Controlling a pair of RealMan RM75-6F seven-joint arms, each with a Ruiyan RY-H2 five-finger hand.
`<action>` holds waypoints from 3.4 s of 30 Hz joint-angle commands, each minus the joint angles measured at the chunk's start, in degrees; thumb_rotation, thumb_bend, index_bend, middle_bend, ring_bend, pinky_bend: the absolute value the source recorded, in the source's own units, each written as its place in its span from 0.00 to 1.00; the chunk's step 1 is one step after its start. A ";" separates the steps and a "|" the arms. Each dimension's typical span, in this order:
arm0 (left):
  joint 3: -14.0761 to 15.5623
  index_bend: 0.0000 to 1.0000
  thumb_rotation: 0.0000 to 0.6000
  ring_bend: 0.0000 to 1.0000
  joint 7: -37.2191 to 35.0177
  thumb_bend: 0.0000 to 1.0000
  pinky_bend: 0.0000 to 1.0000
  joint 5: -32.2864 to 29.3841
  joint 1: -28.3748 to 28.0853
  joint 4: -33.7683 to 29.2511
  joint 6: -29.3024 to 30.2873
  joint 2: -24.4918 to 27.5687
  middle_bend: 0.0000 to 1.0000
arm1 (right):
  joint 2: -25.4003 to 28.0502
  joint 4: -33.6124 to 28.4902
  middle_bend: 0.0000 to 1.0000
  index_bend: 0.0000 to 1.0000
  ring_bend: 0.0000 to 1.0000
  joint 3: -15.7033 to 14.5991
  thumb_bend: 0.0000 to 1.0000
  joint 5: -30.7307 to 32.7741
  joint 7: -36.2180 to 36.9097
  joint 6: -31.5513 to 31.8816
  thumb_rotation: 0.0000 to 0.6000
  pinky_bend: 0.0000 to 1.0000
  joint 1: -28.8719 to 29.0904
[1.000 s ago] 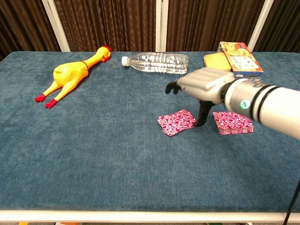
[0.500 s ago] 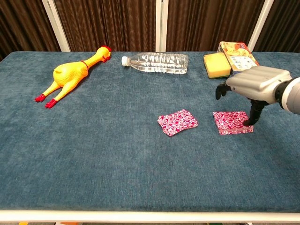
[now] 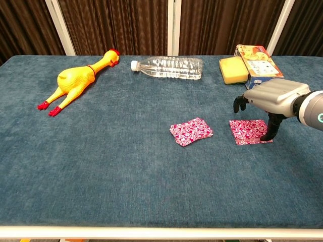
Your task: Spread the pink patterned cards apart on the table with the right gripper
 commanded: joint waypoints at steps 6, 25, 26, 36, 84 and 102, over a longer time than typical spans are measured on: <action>-0.03 0.16 1.00 0.06 -0.30 0.03 0.18 0.00 0.12 0.11 0.22 0.10 0.15 | -1.51 1.31 0.26 0.26 0.87 0.16 0.04 0.99 -0.49 -0.85 1.00 0.97 0.45; 0.01 0.16 1.00 0.06 -0.88 0.03 0.18 -0.08 0.27 0.74 0.18 -0.14 0.15 | -2.81 1.89 0.37 0.36 0.87 0.20 0.06 0.69 -0.95 0.59 1.00 0.97 0.05; 0.02 0.16 1.00 0.06 -0.90 0.03 0.18 -0.07 0.28 0.76 0.18 -0.15 0.15 | -2.84 1.90 0.37 0.37 0.87 0.20 0.06 0.63 -0.96 0.66 1.00 0.97 0.01; -0.03 0.16 1.00 0.06 -0.89 0.03 0.18 -0.14 0.24 0.82 0.06 -0.18 0.15 | -3.12 2.09 0.40 0.41 0.87 0.47 0.08 0.67 -1.17 0.73 1.00 0.97 -0.06; -0.04 0.16 1.00 0.06 -2.03 0.03 0.18 -0.37 0.71 1.83 0.26 -0.20 0.15 | -14.49 25.90 0.46 0.49 0.87 9.49 0.10 6.79 -1.31 -10.26 1.00 0.97 11.32; -0.04 0.16 1.00 0.06 -2.97 0.03 0.18 -0.49 1.00 2.93 0.24 -0.46 0.15 | -15.34 28.84 0.22 0.19 0.86 9.45 0.07 8.08 -0.91 -13.02 1.00 0.96 12.47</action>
